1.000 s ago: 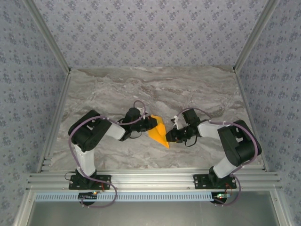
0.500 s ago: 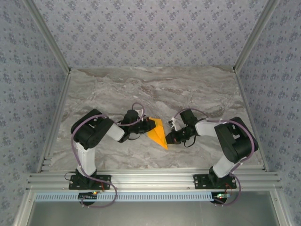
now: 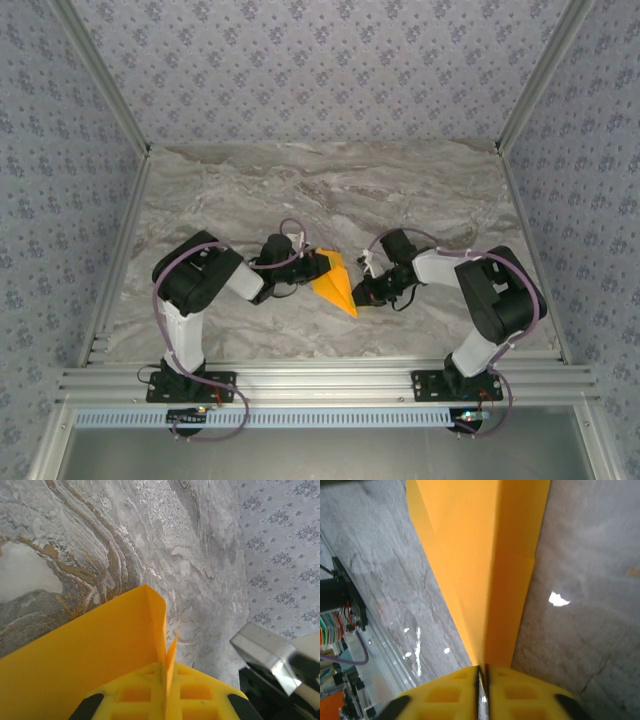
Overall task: Fold a paper plane with a square sheet of paper (fold left side to right side)
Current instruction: Turn over the paper at the center of the table.
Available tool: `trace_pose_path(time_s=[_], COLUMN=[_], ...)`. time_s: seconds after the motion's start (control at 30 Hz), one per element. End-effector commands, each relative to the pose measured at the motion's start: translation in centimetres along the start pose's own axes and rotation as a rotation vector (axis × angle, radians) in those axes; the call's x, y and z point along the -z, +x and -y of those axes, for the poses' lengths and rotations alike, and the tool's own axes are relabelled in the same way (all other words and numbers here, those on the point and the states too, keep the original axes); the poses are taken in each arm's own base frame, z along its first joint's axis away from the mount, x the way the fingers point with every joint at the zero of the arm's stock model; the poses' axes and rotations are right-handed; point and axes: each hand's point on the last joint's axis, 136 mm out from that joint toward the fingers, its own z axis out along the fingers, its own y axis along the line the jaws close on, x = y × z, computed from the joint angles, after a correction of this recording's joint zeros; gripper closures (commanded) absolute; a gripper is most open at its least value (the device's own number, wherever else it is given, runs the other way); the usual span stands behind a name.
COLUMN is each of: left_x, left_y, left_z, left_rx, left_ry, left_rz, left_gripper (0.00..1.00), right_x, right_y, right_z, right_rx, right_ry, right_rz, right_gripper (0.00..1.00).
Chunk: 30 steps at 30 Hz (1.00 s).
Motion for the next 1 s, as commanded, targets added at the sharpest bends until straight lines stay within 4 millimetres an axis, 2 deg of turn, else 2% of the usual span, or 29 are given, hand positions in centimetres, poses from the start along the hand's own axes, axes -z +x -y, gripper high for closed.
trace_pose_path(time_s=[0.0,0.1,0.2,0.3,0.43,0.7,0.8,0.97], left_x=[-0.1,-0.3,-0.4,-0.5,-0.5,-0.6,-0.6,-0.6], left_y=[-0.2,-0.2,-0.1,-0.2,-0.1,-0.1,0.0,-0.1], left_z=[-2.4,-2.1,-1.8,-1.7,-1.7,-1.8,-1.9,-1.9], left_rx=[0.015,0.010,0.007,0.005,0.005,0.004,0.006,0.003], left_ry=[-0.064,-0.058,-0.052,-0.051,-0.051,-0.055,-0.058,-0.058], left_rz=[0.024,0.020,0.015,0.016,0.013,0.011,0.010,0.011], left_gripper=[1.00,1.00,1.00,1.00,1.00,1.00,1.00,1.00], right_x=[1.1,3.3,4.4,4.2,2.7,-0.5,-1.3,-2.2], right_y=[0.8,-0.7,-1.9,-2.9,-3.7,-4.5,-3.6,-0.9], right_z=[-1.2,-2.1,-3.1,-4.6,-5.5,-4.2,-3.1,-1.1], right_rx=[-0.014,0.019,0.043,0.062,0.067,0.002,-0.038,-0.108], right_ry=[-0.027,-0.008,-0.022,-0.073,-0.136,-0.181,-0.161,-0.111], right_rz=[-0.014,0.063,0.105,0.122,0.117,0.068,0.029,-0.044], right_gripper=[0.73,0.63,0.62,0.64,0.70,0.73,0.73,0.74])
